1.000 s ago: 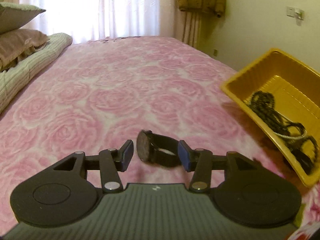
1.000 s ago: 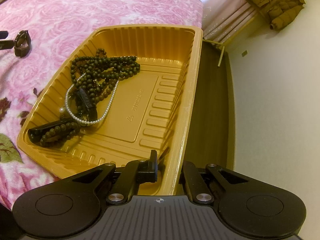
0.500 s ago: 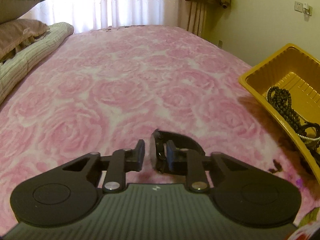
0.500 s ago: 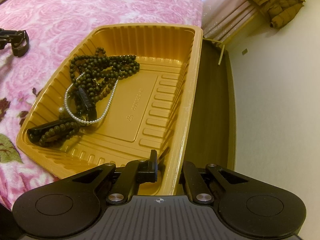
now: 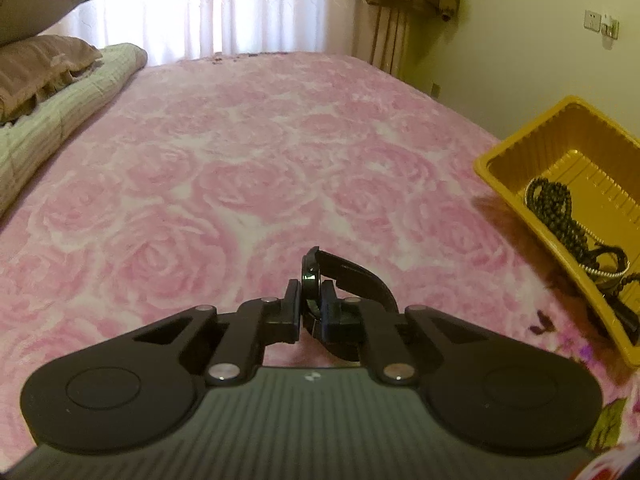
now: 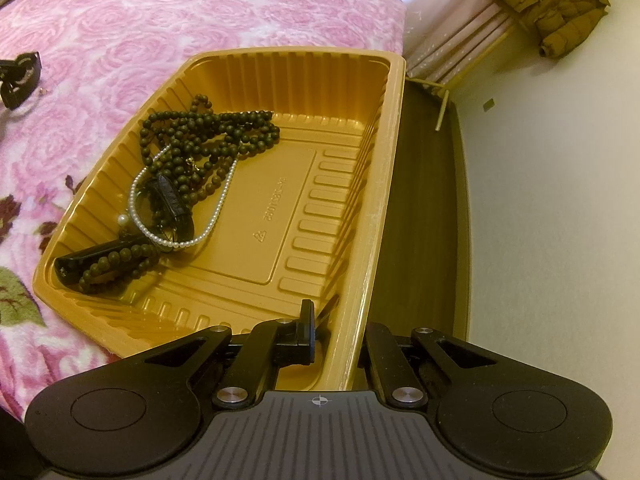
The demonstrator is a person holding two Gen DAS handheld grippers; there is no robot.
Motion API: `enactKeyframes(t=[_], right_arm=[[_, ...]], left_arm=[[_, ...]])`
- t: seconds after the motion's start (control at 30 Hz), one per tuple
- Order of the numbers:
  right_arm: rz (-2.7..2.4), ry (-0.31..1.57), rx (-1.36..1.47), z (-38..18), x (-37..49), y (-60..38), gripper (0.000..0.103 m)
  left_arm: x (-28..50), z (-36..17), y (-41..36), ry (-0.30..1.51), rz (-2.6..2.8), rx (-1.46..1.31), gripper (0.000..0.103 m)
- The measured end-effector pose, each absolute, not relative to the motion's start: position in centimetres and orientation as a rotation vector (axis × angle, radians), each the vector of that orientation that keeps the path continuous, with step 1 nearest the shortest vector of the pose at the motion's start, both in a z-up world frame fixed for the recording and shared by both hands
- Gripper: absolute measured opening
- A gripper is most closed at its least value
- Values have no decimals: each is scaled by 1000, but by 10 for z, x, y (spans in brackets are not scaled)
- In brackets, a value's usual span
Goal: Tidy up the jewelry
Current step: 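Carry the black watch into the tray and open the left gripper while the right gripper holds the tray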
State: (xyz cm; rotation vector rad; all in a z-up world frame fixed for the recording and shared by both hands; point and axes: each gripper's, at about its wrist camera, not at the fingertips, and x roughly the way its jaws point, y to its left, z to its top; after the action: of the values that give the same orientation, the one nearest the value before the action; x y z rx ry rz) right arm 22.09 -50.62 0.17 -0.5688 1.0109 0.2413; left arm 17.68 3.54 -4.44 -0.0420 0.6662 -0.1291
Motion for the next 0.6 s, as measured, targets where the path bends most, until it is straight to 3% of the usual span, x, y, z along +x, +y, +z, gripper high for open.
enactKeyframes(t=[0.3,0.6], right_arm=[[242,1012,-567,2,221,-506,5],[242,1011,-568,2,221,-506,5]], left_arm=[[169,-16,24,617,-178,-37,8],[159,-2,-46,596,-360,-47,8]])
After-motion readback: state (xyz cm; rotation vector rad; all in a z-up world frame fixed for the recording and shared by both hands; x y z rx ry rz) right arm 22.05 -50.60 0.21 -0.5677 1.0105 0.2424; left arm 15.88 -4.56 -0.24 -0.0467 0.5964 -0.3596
